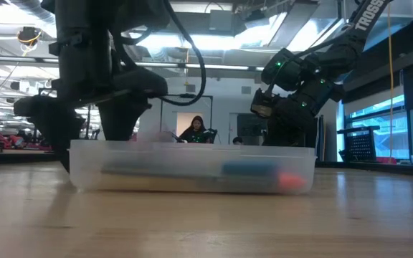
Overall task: Pack school essentials
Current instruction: Close the pink supply box
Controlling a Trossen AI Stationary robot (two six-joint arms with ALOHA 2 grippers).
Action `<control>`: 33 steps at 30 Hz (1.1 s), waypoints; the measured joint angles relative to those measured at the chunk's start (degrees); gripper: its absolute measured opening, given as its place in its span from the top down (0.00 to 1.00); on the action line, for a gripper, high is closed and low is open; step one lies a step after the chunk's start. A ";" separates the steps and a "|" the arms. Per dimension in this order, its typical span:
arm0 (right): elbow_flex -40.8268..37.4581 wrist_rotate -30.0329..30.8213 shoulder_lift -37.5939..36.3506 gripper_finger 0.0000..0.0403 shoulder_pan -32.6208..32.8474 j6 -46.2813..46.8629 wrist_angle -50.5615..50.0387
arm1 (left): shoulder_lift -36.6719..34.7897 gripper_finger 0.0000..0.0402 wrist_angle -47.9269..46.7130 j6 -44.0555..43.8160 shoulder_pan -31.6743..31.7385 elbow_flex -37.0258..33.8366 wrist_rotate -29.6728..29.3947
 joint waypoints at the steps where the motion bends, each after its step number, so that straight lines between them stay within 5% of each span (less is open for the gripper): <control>1: 0.00 0.00 0.00 0.64 0.00 0.00 -0.01 | 0.00 0.22 -0.10 0.02 0.00 -0.01 0.04; 18: 0.02 8.07 1.40 0.64 0.00 -4.05 0.31 | -0.22 0.23 0.02 0.22 0.00 -0.01 0.12; 33: -0.04 -0.72 3.23 0.64 0.15 -9.22 8.04 | -0.24 0.22 0.02 0.26 -0.02 -0.01 0.20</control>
